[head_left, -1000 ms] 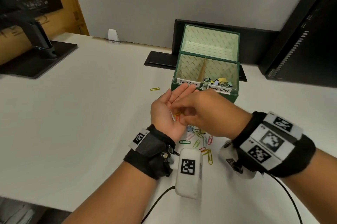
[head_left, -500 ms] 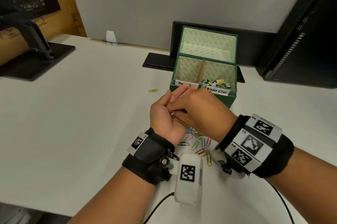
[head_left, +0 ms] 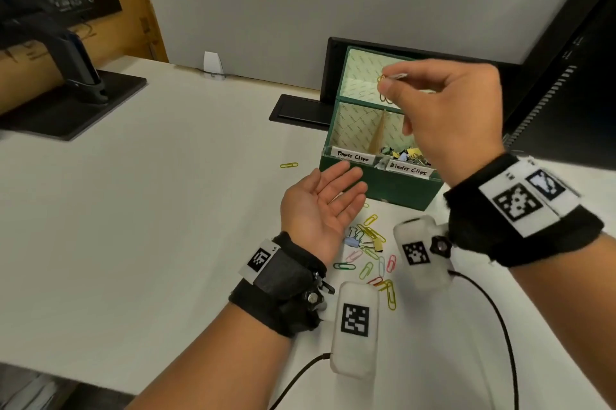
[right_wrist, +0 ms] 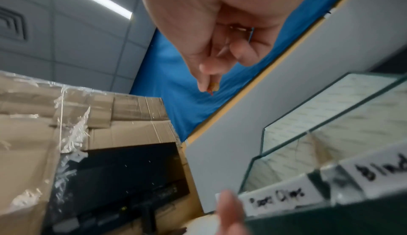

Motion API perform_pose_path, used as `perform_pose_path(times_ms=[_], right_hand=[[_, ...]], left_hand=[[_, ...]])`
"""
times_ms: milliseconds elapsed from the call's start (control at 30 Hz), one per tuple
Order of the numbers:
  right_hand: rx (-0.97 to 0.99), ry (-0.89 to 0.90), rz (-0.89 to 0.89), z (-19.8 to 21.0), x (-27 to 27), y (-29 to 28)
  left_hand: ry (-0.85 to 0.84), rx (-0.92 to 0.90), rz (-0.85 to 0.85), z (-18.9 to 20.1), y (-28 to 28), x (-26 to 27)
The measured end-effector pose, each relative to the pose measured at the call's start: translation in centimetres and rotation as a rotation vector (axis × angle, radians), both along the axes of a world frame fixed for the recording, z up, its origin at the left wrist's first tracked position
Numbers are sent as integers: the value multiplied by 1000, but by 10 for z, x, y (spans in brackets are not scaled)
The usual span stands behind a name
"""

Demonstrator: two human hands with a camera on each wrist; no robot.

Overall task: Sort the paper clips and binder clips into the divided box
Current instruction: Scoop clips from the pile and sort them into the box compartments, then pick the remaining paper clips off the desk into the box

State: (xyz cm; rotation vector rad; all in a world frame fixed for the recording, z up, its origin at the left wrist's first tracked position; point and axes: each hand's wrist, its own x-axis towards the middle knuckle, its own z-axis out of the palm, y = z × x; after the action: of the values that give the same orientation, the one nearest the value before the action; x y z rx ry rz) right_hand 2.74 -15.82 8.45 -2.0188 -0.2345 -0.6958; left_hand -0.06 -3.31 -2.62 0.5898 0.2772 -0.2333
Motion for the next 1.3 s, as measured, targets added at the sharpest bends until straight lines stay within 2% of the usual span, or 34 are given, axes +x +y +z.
perform_pose_path(times_ms=[167,267,300,467,567,633,700,767,900,1033,1167,1300], right_hand=[[-333,140,-53,-15,38,2],[-673,405,19,-31,49,1],[-719,451,29,-33,49,0],[-467,333,30,-21,9,-9],[-355,386,119,-29,-32,-24],[-423,503,204,-45,-49,-36],[-598,596,240,-57,-55,-47],[-749,672,301,-63,-55,-52],[-922,836,500,-68,-49,-43],[-1020,841,461,-71,-37,-27],[-1078,824,417,-73,-24,-20],[-1124,772,410,-78,-28,-29]], left_hand=[[3,78,20,0,0,0],[-18,105,32,1,1,0],[-29,117,35,1,2,0],[-163,155,58,18,17,0],[-277,235,86,41,41,1],[-343,418,78,59,58,2],[-393,686,2,71,66,5],[-422,976,-173,76,65,11],[-350,1473,-552,69,58,31],[-351,1978,-581,59,54,55],[-278,2198,-628,38,59,62],[-346,2260,-655,32,56,56]])
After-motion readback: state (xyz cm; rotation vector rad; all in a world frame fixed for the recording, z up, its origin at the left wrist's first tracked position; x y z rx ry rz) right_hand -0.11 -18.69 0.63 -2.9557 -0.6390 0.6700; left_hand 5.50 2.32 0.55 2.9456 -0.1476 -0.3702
